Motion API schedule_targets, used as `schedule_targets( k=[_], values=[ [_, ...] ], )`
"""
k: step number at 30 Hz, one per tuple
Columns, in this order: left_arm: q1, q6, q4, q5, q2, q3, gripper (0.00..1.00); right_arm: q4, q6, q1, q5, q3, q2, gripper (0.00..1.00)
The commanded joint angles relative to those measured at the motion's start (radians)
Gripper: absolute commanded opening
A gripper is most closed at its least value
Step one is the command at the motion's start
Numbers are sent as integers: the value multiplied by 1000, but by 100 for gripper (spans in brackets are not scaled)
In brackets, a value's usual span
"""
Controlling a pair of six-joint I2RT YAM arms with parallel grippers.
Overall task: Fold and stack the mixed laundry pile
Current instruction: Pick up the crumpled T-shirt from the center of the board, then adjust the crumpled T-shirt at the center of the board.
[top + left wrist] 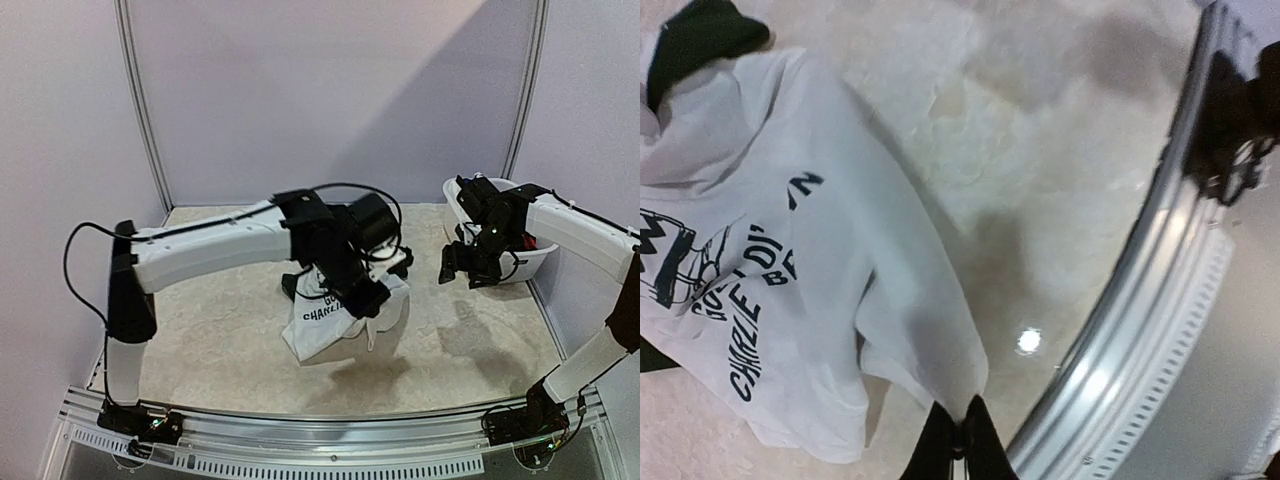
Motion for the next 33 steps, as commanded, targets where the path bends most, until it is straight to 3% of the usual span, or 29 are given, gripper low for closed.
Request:
schedule_targets(
  k=[1, 3, 8, 11, 14, 25, 26, 30, 33],
  values=[
    [91, -118, 25, 226, -180, -8, 0, -21, 4, -4, 51, 13, -42, 77],
    [166, -207, 116, 331, -278, -98, 0, -31, -3, -3, 55, 15, -45, 76],
    [451, -463, 425, 478, -571, -540, 0, -28, -3, -3, 84, 23, -49, 77],
    [642, -498, 390, 500, -619, -738, 0, -5, 11, -3, 72, 23, -46, 77],
    [746, -471, 323, 486, -607, -850, 0, 16, 30, -3, 36, 26, -31, 77],
    [847, -422, 204, 329, -491, -915, 8, 72, 26, -3, -29, 95, 67, 77],
    [847, -422, 195, 303, -491, -910, 12, 76, 25, -3, -36, 104, 77, 77],
    [828, -371, 100, 141, -506, -865, 46, 99, 24, -3, -48, 122, 107, 77],
    [783, -315, 50, 46, -528, -838, 53, 114, 23, -4, -59, 123, 120, 77]
  ],
)
